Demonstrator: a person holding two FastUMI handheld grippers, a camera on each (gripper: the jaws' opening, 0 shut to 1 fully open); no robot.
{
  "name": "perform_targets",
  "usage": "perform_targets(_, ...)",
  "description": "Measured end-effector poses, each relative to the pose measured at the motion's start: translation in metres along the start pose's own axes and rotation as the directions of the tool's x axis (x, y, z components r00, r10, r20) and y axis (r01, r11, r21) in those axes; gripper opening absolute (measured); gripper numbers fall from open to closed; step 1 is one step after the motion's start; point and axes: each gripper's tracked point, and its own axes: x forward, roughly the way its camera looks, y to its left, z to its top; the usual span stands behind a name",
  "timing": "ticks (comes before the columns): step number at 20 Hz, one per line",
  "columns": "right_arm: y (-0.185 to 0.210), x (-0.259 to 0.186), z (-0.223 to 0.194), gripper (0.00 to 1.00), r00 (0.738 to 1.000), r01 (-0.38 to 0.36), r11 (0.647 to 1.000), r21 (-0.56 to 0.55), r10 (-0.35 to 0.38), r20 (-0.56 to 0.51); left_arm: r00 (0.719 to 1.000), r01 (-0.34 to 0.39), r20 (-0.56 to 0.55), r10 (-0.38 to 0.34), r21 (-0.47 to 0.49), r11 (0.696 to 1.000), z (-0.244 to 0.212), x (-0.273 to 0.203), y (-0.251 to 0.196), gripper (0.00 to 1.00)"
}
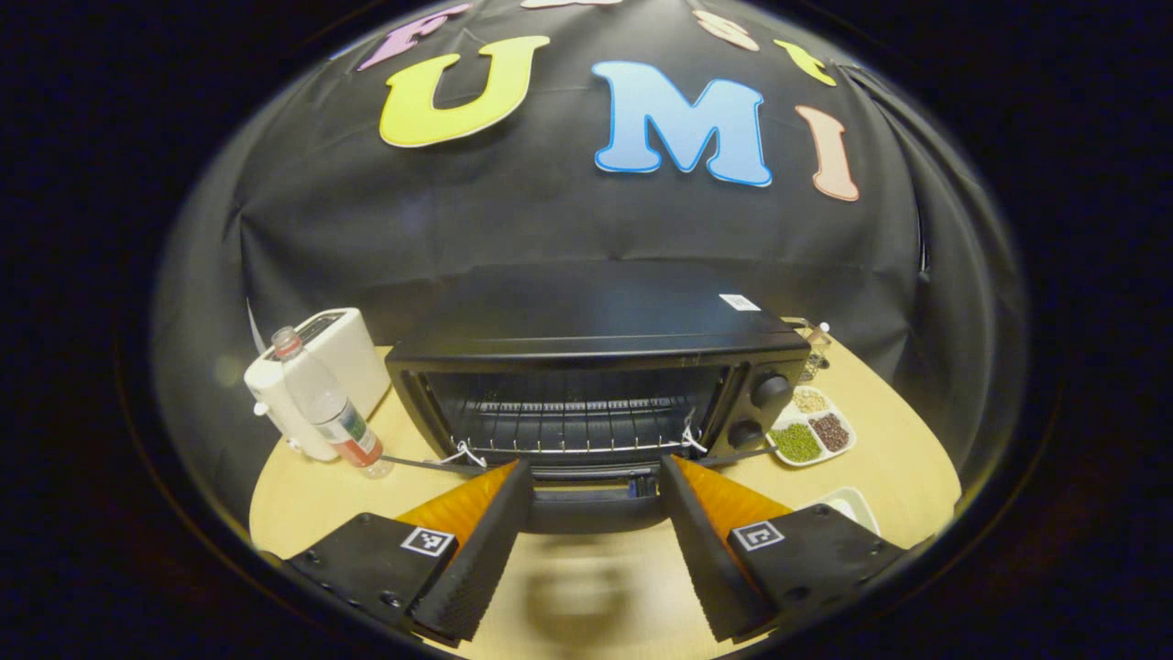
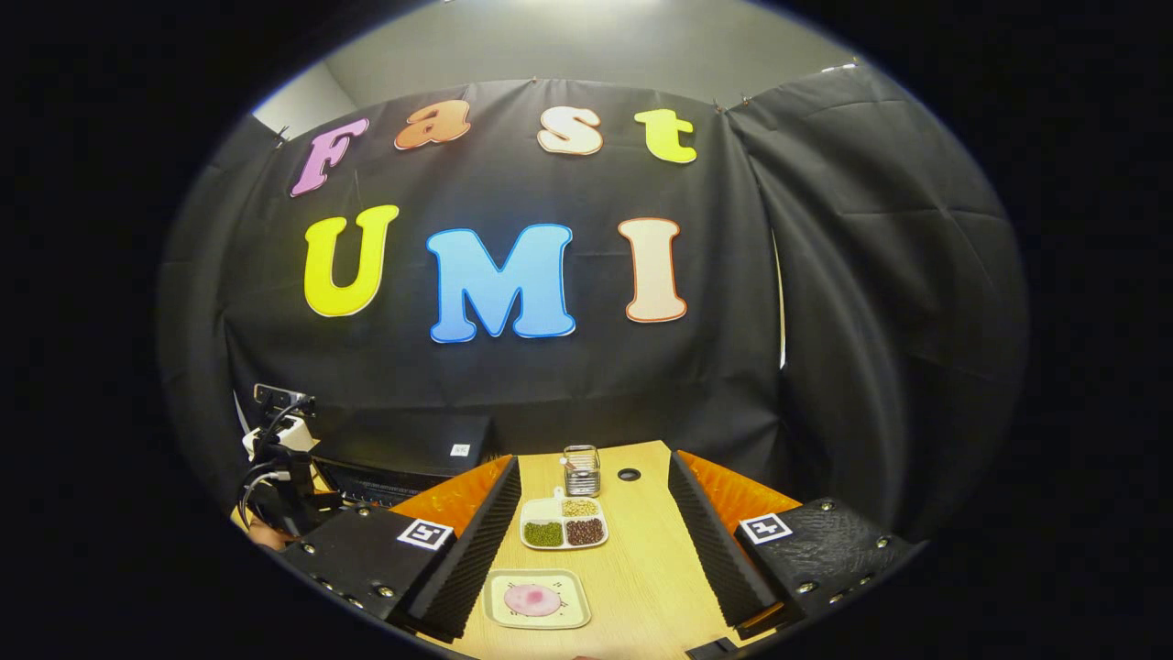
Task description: Open the electric oven with the left hand, put the food in, and close the electric oven.
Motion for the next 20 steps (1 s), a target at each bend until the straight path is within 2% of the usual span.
perform_targets(1, -0.001, -0.001, 0.000, 0.98, 1.000, 0.000, 1.000, 0.000, 0.000, 0.000, 1.000, -0.001, -0.003, 0.001, -0.001, 1.000, -0.003, -0.001, 0.000, 0.99)
perform_targets(2, -0.002, -0.003, 0.000, 0.98, 1.000, 0.001, 1.000, 0.000, -0.001, 0.000, 1.000, -0.002, -0.008, 0.002, 0.001, 1.000, -0.008, -0.002, -0.001, 0.94)
perform_targets(5, -0.005, -0.005, -0.001, 0.98, 1.000, 0.004, 1.000, -0.009, -0.004, -0.003, 1.000, 0.004, -0.023, -0.004, 0.025, 1.000, -0.020, -0.008, -0.002, 0.99)
perform_targets(6, -0.006, -0.005, -0.002, 0.98, 1.000, 0.005, 1.000, -0.011, -0.005, -0.005, 0.999, 0.007, -0.032, -0.006, 0.025, 1.000, -0.027, -0.009, -0.002, 0.94)
perform_targets(11, 0.000, -0.002, -0.018, 0.98, 0.998, -0.015, 1.000, -0.003, 0.015, -0.059, 0.996, 0.006, -0.094, -0.004, 0.017, 1.000, -0.060, -0.014, -0.003, 0.94)
perform_targets(12, 0.002, -0.002, -0.021, 0.98, 0.997, -0.023, 1.000, -0.002, 0.023, -0.070, 0.993, 0.009, -0.116, -0.008, 0.010, 1.000, -0.069, -0.014, -0.003, 0.89)
perform_targets(13, 0.005, -0.001, -0.024, 0.98, 0.996, -0.030, 1.000, -0.005, 0.029, -0.081, 0.990, 0.013, -0.142, -0.015, -0.014, 1.000, -0.079, -0.013, -0.003, 0.94)
perform_targets(15, 0.008, -0.002, -0.025, 0.98, 0.995, -0.040, 0.999, -0.014, 0.038, -0.087, 0.981, 0.005, -0.194, -0.019, -0.072, 0.997, -0.095, -0.012, 0.000, 0.94)
perform_targets(16, 0.008, -0.002, -0.025, 0.98, 0.996, -0.042, 0.999, -0.017, 0.041, -0.086, 0.978, -0.009, -0.207, -0.011, -0.094, 0.996, -0.097, -0.014, 0.004, 0.99)
perform_targets(18, 0.008, 0.000, -0.026, 0.98, 0.995, -0.045, 0.999, -0.021, 0.043, -0.089, 0.987, -0.013, -0.161, -0.005, -0.110, 0.994, -0.079, -0.018, 0.009, 0.99)
perform_targets(20, 0.010, 0.004, -0.033, 0.98, 0.992, -0.058, 0.998, -0.015, 0.056, -0.113, 0.996, 0.002, -0.086, -0.011, -0.102, 0.995, -0.047, -0.030, 0.007, 0.94)
